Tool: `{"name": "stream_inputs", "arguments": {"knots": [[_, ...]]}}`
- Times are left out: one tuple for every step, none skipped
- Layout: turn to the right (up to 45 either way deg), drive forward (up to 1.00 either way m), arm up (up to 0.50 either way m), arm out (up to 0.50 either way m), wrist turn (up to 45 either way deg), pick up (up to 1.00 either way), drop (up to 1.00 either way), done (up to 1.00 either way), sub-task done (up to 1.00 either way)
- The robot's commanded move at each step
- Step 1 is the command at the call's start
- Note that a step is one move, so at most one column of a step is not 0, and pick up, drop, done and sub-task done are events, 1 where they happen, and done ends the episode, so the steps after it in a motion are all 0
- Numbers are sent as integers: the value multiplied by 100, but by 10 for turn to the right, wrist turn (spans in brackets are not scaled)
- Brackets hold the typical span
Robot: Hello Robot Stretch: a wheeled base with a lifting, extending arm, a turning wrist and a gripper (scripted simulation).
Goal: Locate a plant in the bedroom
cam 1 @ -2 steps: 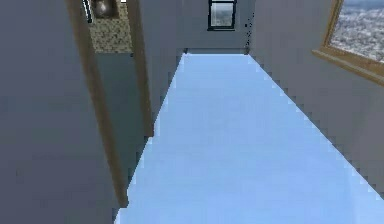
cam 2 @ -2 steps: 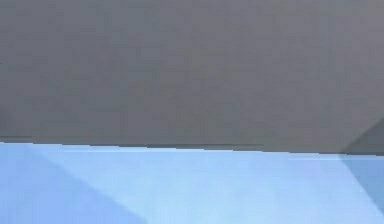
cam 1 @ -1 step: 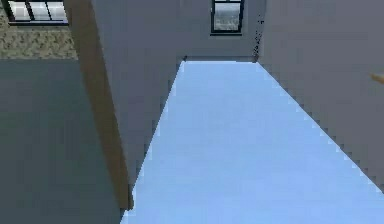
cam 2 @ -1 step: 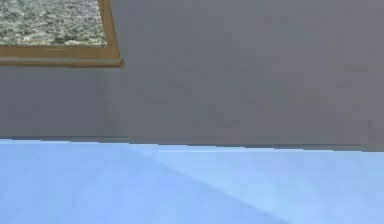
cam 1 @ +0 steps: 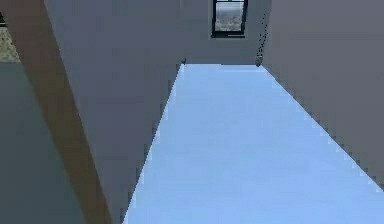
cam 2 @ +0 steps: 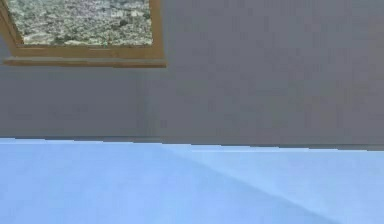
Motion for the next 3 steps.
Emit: {"name": "stream_inputs", "arguments": {"knots": [[-450, 0, 0, 0, 0, 0, 0, 0, 0], [-120, 0, 0, 0, 0, 0, 0, 0, 0], [0, 35, 0, 0, 0, 0, 0, 0, 0]]}}
